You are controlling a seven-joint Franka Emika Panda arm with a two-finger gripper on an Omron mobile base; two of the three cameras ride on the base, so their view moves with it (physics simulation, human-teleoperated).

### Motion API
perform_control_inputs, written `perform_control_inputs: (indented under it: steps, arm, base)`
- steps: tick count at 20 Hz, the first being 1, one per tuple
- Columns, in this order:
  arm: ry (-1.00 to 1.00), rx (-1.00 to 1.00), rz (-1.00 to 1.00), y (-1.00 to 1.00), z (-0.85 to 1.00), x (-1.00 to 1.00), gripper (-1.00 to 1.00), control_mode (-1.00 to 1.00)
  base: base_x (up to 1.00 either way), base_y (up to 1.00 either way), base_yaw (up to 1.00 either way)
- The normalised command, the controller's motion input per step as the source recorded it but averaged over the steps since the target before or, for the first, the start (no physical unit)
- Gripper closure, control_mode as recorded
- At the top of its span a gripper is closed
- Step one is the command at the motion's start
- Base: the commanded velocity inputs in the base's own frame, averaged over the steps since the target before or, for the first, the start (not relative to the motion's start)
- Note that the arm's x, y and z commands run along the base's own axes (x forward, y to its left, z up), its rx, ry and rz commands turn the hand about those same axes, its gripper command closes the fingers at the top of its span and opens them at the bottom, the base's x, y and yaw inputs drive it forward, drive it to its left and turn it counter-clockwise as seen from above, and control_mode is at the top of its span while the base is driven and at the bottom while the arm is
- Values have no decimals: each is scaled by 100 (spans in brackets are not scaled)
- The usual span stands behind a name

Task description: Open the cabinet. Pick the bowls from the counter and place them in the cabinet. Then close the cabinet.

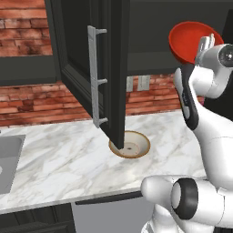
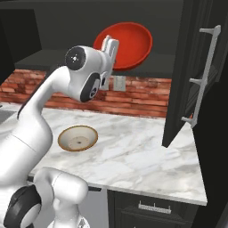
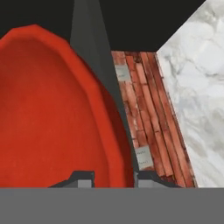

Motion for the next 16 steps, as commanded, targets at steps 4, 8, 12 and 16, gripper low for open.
perform_control_inputs:
  steps: [4,8,12,16]
  arm:
    - [1,0,0,0,-24,69,100,-100]
    - [1,0,0,0,-16,74,100,-100]
    - [1,0,0,-1,-11,71,100,-100]
    - [0,2,0,-8,-12,72,100,-100]
  base:
    - [0,0,0]
    - [0,0,0]
    - [0,0,0]
    - [0,0,0]
